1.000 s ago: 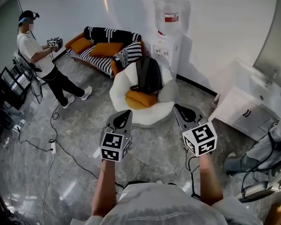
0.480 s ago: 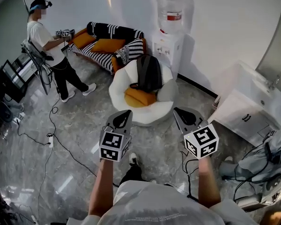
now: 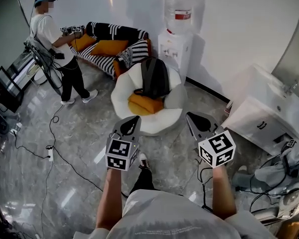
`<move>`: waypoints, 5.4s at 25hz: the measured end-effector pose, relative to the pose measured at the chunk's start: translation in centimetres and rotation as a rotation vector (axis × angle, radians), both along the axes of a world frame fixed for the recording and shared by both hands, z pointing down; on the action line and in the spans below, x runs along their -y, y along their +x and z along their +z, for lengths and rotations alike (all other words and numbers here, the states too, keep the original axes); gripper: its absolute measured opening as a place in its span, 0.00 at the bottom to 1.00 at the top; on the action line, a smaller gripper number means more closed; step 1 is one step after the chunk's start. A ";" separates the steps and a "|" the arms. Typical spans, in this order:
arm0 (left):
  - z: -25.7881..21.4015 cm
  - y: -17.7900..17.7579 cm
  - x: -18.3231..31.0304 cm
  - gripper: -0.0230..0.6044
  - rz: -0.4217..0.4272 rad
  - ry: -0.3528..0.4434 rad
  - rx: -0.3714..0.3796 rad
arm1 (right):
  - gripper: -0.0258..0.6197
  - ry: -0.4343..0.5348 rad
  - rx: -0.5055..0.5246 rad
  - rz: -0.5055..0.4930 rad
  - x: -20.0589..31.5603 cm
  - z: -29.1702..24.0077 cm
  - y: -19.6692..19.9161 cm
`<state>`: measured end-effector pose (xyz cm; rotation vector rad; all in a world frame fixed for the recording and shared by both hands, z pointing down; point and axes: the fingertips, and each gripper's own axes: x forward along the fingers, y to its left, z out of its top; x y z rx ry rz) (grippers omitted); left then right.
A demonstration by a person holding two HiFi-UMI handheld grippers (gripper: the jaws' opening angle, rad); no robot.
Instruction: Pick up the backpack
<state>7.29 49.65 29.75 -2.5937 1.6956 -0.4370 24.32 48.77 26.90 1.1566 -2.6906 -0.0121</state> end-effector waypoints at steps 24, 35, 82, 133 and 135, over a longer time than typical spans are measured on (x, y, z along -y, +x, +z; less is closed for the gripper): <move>1.3 -8.6 23.5 0.07 0.068 -0.053 -0.009 | 0.04 -0.021 0.024 0.071 22.8 -0.5 -9.9; 2.7 -11.8 29.9 0.07 0.076 -0.084 -0.028 | 0.04 -0.087 0.008 0.063 28.9 1.5 -13.6; 4.0 -15.6 49.7 0.07 0.064 -0.153 -0.010 | 0.04 -0.166 -0.025 0.130 49.1 3.7 -16.0; 8.7 -16.4 66.1 0.07 0.078 -0.262 -0.056 | 0.04 -0.243 -0.099 0.215 64.7 7.2 -16.3; 8.9 -17.1 66.7 0.07 0.088 -0.267 -0.059 | 0.04 -0.243 -0.106 0.224 64.9 7.3 -17.0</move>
